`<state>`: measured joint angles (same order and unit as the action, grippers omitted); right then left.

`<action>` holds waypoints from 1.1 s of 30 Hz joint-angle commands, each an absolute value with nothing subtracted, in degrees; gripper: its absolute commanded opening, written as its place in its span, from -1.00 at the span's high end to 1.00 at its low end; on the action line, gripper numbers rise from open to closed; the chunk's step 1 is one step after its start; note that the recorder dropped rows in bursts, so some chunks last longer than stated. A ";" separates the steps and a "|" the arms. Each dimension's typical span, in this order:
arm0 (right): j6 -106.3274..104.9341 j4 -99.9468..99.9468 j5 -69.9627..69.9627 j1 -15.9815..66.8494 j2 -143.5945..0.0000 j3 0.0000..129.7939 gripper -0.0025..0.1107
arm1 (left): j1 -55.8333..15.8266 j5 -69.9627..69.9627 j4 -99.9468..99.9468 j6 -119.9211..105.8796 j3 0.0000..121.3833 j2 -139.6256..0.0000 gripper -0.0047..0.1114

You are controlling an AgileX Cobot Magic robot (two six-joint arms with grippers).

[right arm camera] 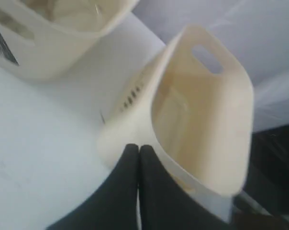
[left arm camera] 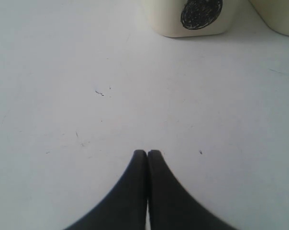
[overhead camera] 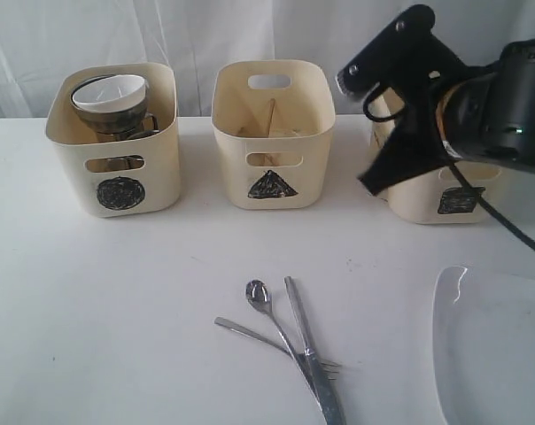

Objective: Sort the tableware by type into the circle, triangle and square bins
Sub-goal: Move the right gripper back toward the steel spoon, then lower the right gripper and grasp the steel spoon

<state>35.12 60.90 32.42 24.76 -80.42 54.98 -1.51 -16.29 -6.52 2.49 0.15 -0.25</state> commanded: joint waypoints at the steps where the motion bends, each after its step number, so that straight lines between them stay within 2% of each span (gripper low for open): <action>1: 32.18 56.78 44.92 25.30 -78.57 54.49 0.96 | -1.87 -16.31 -6.76 2.64 0.00 0.00 0.92; 4: 27.45 44.74 45.18 25.30 -77.46 54.49 0.96 | -1.87 -16.31 -6.76 2.64 0.00 0.00 0.92; 10: -12.90 -0.35 48.54 25.30 -76.89 54.49 0.96 | -1.87 -16.31 -6.76 2.64 0.00 0.00 0.92; 12: -16.90 -9.98 48.70 25.30 -77.58 54.49 0.96 | -1.87 -16.31 -6.76 2.64 0.00 0.00 0.92; 18: -6.84 -14.55 46.99 25.30 -83.36 56.11 0.96 | -1.87 -16.31 -6.76 2.64 0.00 0.00 0.92; 23: -7.88 -14.77 55.20 25.30 -91.52 60.54 0.93 | -1.87 -16.31 -6.76 2.64 0.00 0.00 0.92; 29: -10.55 -14.90 56.30 25.30 -96.87 61.49 0.59 | -1.87 -16.31 -6.76 2.64 0.00 0.00 0.92; 33: -10.55 -15.56 53.40 25.30 -98.24 61.49 0.19 | -1.87 -16.31 -6.76 2.64 0.00 0.00 0.92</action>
